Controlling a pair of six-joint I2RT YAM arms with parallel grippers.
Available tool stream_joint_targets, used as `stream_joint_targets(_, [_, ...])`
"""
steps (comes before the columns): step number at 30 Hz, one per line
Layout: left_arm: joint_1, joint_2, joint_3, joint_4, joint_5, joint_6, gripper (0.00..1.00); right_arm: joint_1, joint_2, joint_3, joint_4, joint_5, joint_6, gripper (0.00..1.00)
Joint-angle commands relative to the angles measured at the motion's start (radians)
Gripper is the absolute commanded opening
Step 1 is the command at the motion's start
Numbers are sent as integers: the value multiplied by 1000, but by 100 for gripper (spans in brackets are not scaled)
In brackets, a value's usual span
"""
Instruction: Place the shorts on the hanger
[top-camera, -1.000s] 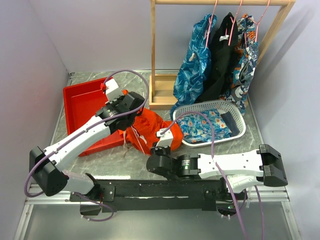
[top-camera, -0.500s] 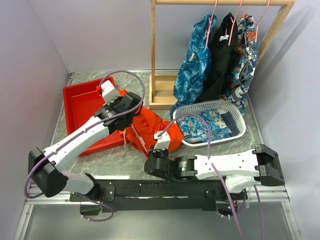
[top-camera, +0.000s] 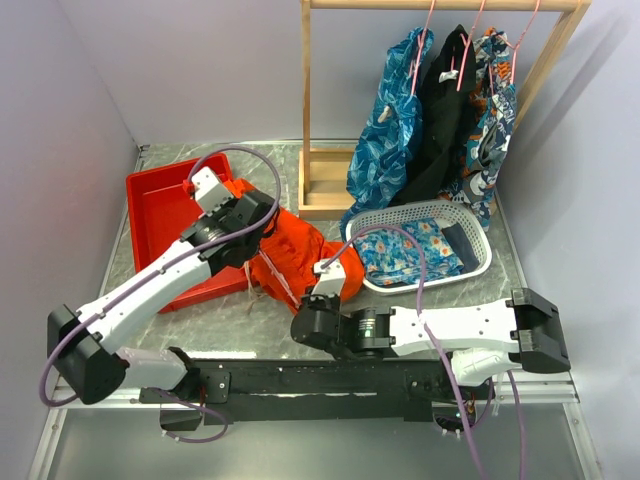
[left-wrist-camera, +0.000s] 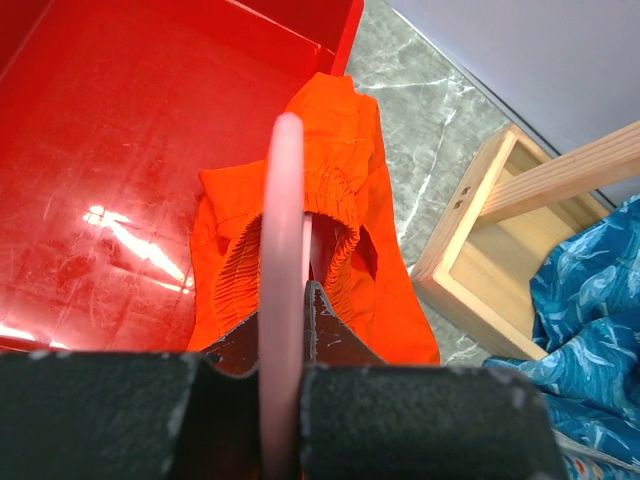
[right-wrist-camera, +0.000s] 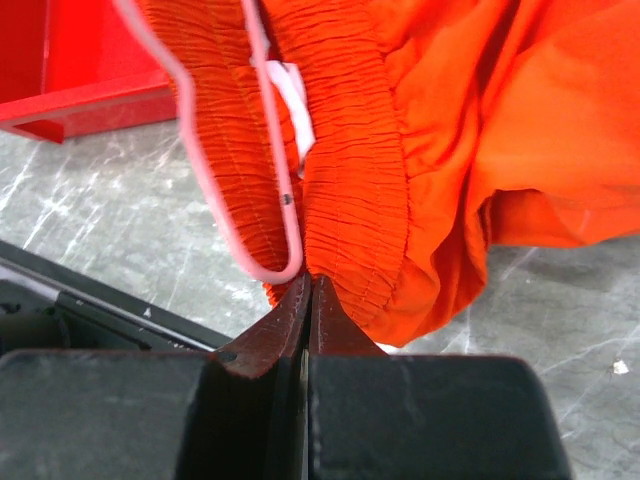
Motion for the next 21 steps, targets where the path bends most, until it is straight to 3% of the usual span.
stream_joint_targets(1, [5, -48, -20, 52, -69, -16, 1, -17, -51, -6, -1, 13, 38, 0])
stream_joint_targets(14, [5, -29, -20, 76, -69, -32, 1, -23, -82, 140, -12, 24, -82, 0])
stream_joint_targets(21, [-35, 1, 137, 29, -75, 19, 1, -100, 6, 419, 12, -26, -270, 0])
